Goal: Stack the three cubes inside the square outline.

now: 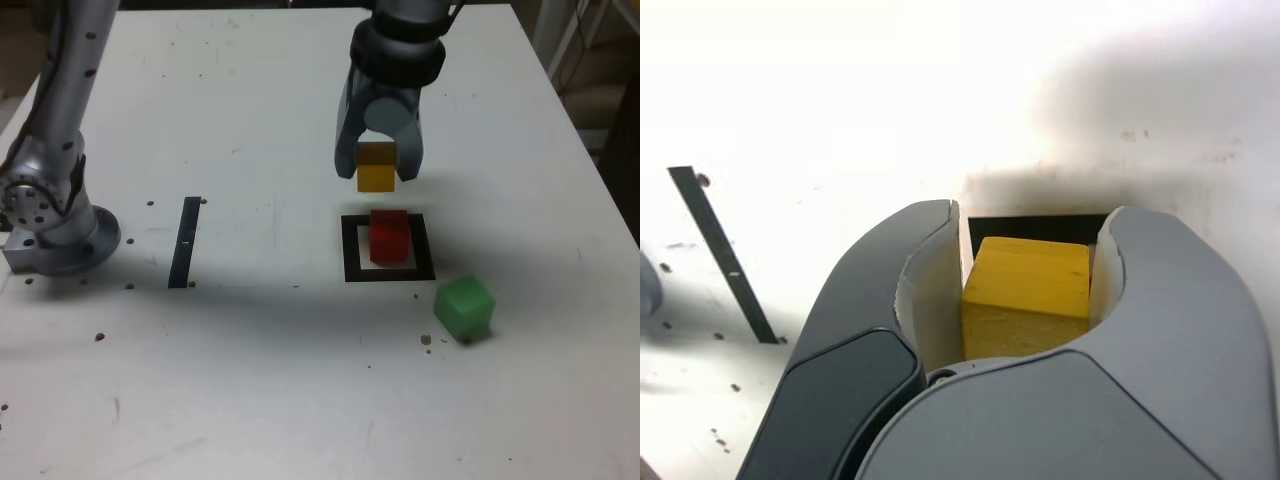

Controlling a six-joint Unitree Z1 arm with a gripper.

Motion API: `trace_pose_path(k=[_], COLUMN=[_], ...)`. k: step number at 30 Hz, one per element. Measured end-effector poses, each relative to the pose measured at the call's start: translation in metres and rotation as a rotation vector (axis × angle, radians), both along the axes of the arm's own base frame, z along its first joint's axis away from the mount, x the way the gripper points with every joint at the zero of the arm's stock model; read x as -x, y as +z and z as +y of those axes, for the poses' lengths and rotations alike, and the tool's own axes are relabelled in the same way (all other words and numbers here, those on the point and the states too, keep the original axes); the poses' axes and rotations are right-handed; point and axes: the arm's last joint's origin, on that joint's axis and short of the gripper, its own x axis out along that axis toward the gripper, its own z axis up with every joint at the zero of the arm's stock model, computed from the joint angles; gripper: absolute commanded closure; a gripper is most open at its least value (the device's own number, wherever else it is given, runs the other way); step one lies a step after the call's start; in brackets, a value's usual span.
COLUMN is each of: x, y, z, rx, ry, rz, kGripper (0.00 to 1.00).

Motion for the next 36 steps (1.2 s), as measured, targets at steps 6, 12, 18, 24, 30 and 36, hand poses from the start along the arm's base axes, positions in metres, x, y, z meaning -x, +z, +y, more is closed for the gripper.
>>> trace_pose_path(k=[6,12,18,24,30,36], x=[0.002,0.002,-0.002,-0.009,-0.014,-0.021], y=[0.012,0.015,0.011,0.005,0.0,-0.009], z=[-0.009,-0.021,-0.033,-0.038,-0.039,-0.039], rx=[0.01,0.04,0.062,0.075,0.075,0.074], ry=[-0.011,-0.017,-0.018,-0.018,-0.017,-0.016], rz=[0.005,0.007,0.016,0.024,0.022,0.032], kGripper=[0.69,0.69,0.69,0.69,0.69,0.69])
